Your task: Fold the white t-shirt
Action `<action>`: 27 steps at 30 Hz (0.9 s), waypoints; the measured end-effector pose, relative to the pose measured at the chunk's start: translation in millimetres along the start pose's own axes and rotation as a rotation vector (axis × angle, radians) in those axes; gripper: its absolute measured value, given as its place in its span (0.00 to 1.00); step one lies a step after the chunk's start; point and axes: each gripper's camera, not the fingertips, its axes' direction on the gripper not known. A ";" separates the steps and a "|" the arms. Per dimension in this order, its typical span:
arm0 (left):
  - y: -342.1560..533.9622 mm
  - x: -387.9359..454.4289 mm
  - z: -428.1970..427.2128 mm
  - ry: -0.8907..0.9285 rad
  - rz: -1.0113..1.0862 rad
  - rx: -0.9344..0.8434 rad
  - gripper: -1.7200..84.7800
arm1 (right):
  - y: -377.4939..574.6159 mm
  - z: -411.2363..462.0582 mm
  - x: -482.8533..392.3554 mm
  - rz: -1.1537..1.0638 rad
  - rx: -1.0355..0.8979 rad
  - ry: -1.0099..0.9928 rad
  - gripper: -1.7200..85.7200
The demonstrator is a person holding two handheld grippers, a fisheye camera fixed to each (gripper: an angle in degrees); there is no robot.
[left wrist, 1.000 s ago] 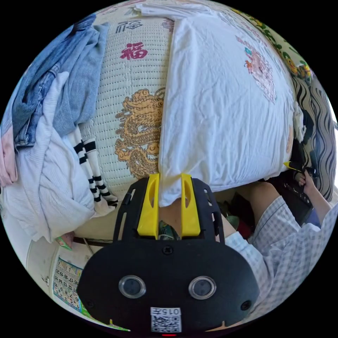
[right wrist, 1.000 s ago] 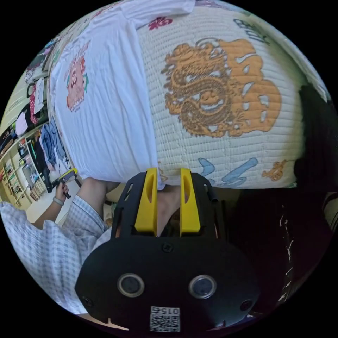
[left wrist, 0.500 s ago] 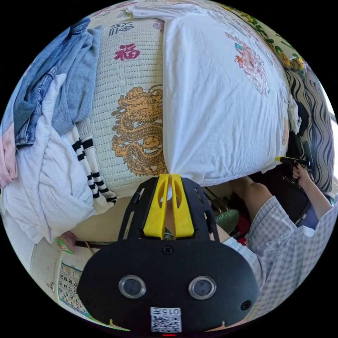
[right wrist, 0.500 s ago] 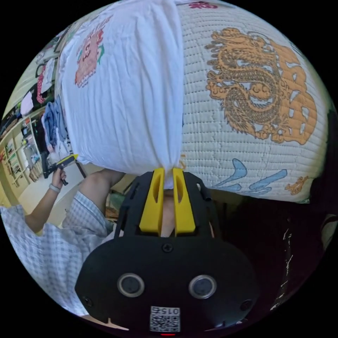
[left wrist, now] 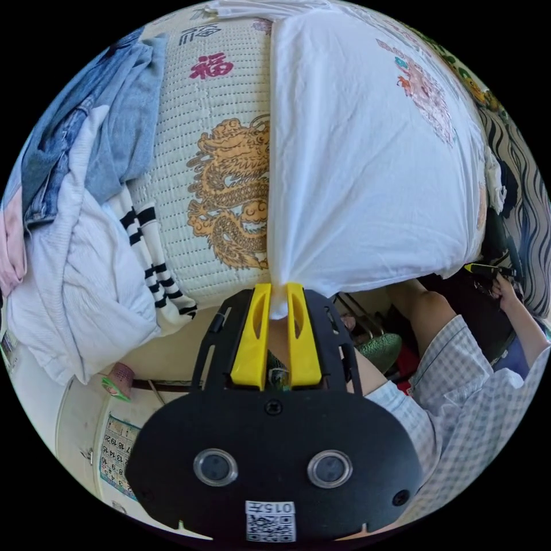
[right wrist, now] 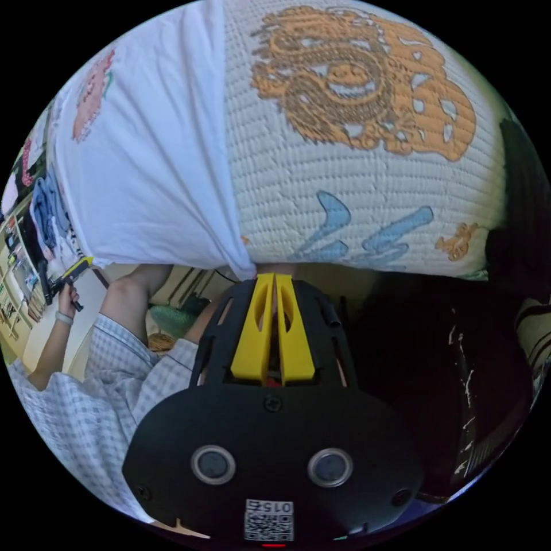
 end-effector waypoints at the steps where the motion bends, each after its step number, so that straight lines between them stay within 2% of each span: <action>1: 2.9 -3.0 -0.8 -0.009 -0.006 -0.022 0.07 | 2.7 1.2 0.6 0.006 -0.006 0.006 0.01; 4: 24.0 -18.5 -5.5 -0.071 -0.013 -0.121 0.08 | 17.0 -4.1 5.8 0.068 0.012 -0.028 0.01; 7: 37.1 -28.5 -38.3 -0.125 -0.013 -0.073 0.08 | 23.7 -36.3 -4.4 0.076 0.144 -0.051 0.01; 10: 24.0 -31.0 -97.7 -0.150 -0.012 0.120 0.10 | 9.1 -90.1 -50.1 -0.092 0.320 -0.057 0.02; 12: -3.0 -30.7 -147.9 -0.156 0.011 0.296 0.10 | -21.4 -134.8 -110.9 -0.295 0.431 -0.029 0.02; 16: -57.3 -43.3 -196.4 -0.142 0.010 0.507 0.11 | -87.1 -189.7 -225.7 -0.569 0.519 -0.072 0.02; 18: -96.5 -65.2 -207.9 -0.060 -0.051 0.572 0.11 | -128.6 -211.9 -309.2 -0.706 0.535 -0.080 0.02; 23: -144.3 -107.6 -199.8 0.067 -0.199 0.591 0.12 | -193.7 -218.4 -458.6 -0.798 0.484 0.060 0.02; 27: -141.9 -142.3 -186.8 0.255 -0.277 0.625 0.04 | -240.0 -202.8 -536.0 -0.803 0.434 0.217 0.01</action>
